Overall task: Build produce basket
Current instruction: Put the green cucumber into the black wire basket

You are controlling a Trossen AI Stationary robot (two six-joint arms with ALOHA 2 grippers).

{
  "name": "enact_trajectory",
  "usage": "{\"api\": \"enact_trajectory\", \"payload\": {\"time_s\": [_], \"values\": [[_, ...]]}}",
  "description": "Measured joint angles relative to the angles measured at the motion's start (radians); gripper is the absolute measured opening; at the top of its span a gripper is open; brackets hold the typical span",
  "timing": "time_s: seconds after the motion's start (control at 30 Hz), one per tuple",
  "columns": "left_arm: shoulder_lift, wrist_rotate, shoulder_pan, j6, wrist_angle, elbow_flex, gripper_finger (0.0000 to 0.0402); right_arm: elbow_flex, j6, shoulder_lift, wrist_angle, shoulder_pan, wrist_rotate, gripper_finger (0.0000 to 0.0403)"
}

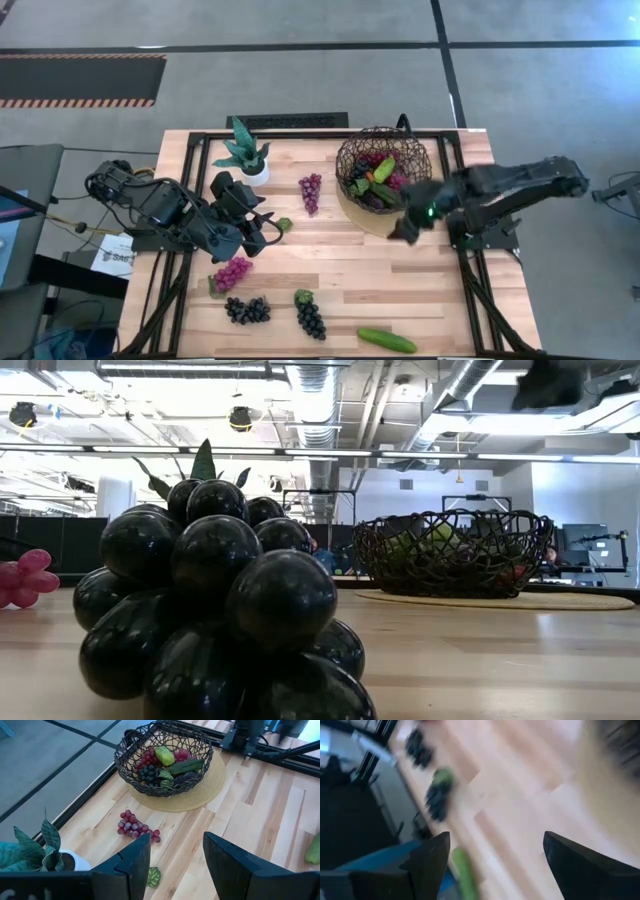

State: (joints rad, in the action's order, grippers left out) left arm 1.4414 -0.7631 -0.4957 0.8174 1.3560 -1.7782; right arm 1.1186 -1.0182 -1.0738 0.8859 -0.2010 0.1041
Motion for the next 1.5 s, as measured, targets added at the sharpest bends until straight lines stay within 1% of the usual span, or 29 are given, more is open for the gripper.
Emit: {"api": "enact_trajectory", "payload": {"time_s": [0.17, 0.33, 0.5, 0.67, 0.77, 0.9, 1.1, 1.17, 1.27, 1.5], "values": [[0.000, 0.000, 0.000, -0.006, 0.000, 0.000, 0.0171, 0.000, -0.143, -0.073, -0.100, -0.210, -0.056, 0.0332], [0.000, -0.001, 0.000, -0.009, -0.002, 0.000, 0.0171, 0.000, -0.227, -0.181, -0.243, -0.337, -0.074, 0.0331], [0.000, -0.001, 0.000, -0.010, -0.005, 0.000, 0.0171, 0.006, -0.250, -0.298, -0.444, -0.401, -0.075, 0.0331], [0.000, -0.002, 0.000, -0.010, -0.003, 0.000, 0.0171, 0.100, -0.249, -0.419, -0.459, -0.438, -0.061, 0.0331], [0.000, -0.001, 0.000, -0.010, -0.003, 0.000, 0.0171, 0.206, -0.229, -0.491, -0.461, -0.456, -0.049, 0.0330], [0.000, 0.000, 0.000, -0.012, -0.003, 0.000, 0.0171, 0.362, -0.184, -0.571, -0.352, -0.475, -0.042, 0.0330], [0.000, 0.003, 0.000, -0.025, 0.001, 0.000, 0.0171, 0.575, -0.158, -0.696, 0.048, -0.492, -0.042, 0.0330], [0.000, 0.005, 0.000, -0.027, 0.000, 0.000, 0.0171, 0.626, -0.131, -0.738, 0.136, -0.499, -0.049, 0.0330], [0.000, 0.009, 0.000, -0.028, 0.000, 0.000, 0.0171, 0.671, -0.080, -0.801, 0.191, -0.515, -0.056, 0.0330], [0.000, 0.019, 0.000, -0.027, 0.003, 0.000, 0.0171, 0.684, -0.014, -0.910, 0.204, -0.532, -0.069, 0.0330]]}}
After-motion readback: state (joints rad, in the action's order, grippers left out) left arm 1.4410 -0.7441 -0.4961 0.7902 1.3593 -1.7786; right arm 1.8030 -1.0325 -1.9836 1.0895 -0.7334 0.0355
